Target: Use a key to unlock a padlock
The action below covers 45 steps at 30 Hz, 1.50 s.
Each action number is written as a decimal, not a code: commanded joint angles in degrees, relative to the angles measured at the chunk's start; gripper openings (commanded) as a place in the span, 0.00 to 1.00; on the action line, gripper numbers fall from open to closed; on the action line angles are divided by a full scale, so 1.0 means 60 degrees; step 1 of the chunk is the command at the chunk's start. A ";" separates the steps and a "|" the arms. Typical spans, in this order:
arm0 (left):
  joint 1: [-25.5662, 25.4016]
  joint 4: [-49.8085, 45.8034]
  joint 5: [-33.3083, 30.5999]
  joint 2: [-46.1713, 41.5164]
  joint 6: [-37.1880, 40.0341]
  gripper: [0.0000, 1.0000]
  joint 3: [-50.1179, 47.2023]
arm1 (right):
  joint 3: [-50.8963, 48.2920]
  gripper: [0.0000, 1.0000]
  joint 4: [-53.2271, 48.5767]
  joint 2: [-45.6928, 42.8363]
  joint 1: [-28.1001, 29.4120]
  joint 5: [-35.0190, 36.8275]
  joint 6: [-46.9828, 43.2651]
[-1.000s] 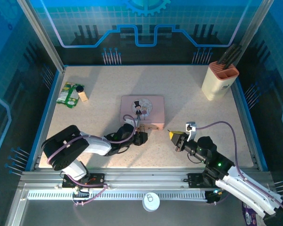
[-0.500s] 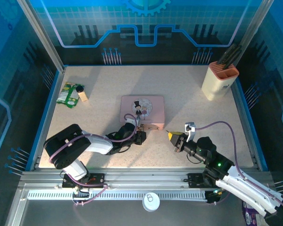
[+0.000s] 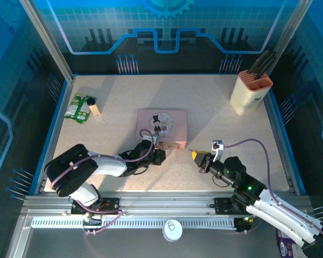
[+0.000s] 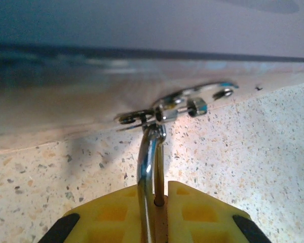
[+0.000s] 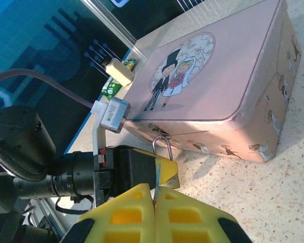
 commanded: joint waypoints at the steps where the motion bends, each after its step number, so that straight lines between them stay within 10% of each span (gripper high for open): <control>1: -0.0031 -0.0259 0.0408 -0.0535 -0.1034 0.07 0.0615 | -0.0393 0.00 0.0710 0.0028 0.0147 0.0246 0.1013; 28: -0.0207 0.2721 0.0252 0.0810 -0.5739 0.00 0.1570 | -0.1549 0.00 0.3786 0.1877 0.1499 0.2957 0.4485; 45: -0.0452 0.4392 -0.0384 0.1662 -0.7100 0.00 0.1732 | -0.1209 0.00 0.6142 0.4890 0.0116 0.1109 0.5662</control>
